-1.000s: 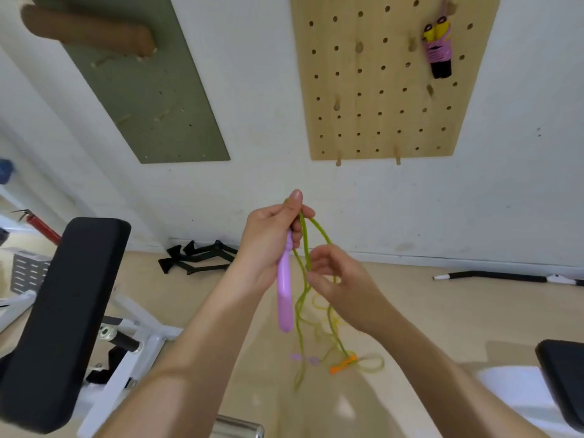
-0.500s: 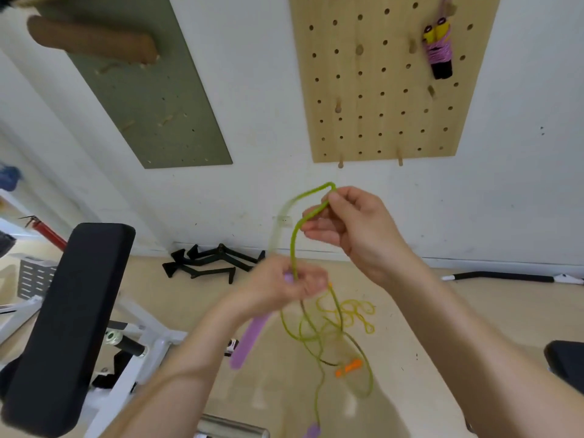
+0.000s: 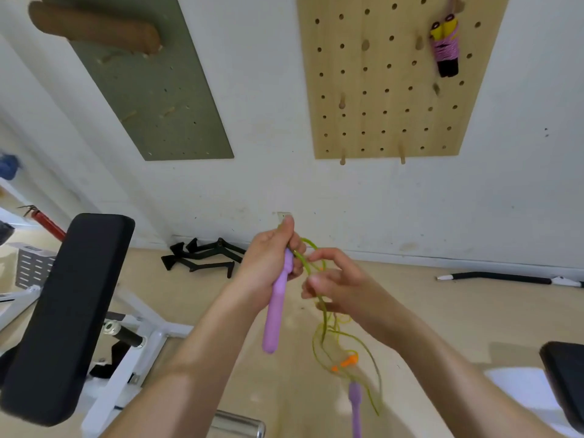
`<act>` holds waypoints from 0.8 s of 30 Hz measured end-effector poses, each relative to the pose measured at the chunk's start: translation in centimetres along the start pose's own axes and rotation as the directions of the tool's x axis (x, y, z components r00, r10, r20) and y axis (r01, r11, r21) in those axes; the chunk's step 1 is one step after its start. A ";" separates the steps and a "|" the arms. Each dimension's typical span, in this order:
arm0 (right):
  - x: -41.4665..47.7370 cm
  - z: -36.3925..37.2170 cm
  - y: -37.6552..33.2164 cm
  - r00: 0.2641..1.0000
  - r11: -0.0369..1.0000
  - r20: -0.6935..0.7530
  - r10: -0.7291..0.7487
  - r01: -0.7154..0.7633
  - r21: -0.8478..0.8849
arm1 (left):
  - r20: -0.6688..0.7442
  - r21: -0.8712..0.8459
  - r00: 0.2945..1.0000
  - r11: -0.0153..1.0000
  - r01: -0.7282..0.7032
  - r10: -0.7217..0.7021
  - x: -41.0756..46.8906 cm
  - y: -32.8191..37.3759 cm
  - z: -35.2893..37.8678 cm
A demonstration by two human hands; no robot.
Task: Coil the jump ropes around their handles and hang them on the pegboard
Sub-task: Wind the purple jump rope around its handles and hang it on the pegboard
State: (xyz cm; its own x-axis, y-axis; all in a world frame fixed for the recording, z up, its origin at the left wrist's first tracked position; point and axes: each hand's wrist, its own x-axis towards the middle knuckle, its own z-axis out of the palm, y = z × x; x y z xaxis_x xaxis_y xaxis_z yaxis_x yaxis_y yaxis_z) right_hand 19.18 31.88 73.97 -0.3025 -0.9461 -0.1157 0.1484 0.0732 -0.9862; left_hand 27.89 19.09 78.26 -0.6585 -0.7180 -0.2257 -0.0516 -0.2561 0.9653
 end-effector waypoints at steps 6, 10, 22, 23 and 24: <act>-0.6 -1.0 4.0 0.983 0.958 -0.030 0.183 -0.185 -0.218 | -0.086 -0.136 0.996 0.990 -0.041 0.030 1.7 2.9 -0.5; 1.2 -0.8 -0.2 0.972 0.945 -0.213 0.097 -0.023 0.326 | 0.036 0.393 0.993 0.912 -0.119 0.114 1.8 0.5 -2.0; 8.3 2.1 -5.6 0.952 0.896 -0.262 0.159 -0.027 0.443 | 0.023 0.442 1.000 0.897 -0.025 0.017 -1.7 -6.1 -6.7; 7.0 2.7 -5.0 0.962 0.968 -0.235 0.138 -0.080 0.240 | -0.035 0.355 0.998 0.934 -0.033 0.049 -1.4 -5.1 -7.0; 5.5 3.4 -4.2 0.977 0.994 -0.185 0.110 -0.107 0.025 | -0.078 0.279 0.995 0.959 -0.043 0.068 -1.2 -4.0 -7.1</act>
State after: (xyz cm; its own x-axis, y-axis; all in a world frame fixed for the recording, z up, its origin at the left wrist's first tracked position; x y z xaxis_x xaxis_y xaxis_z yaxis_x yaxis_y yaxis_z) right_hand 20.06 25.30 77.85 -0.4533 -0.8574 -0.2436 0.2038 0.1663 -0.9648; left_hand 34.21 16.33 73.75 -0.5997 -0.7820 -0.1694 -0.2302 -0.0342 0.9726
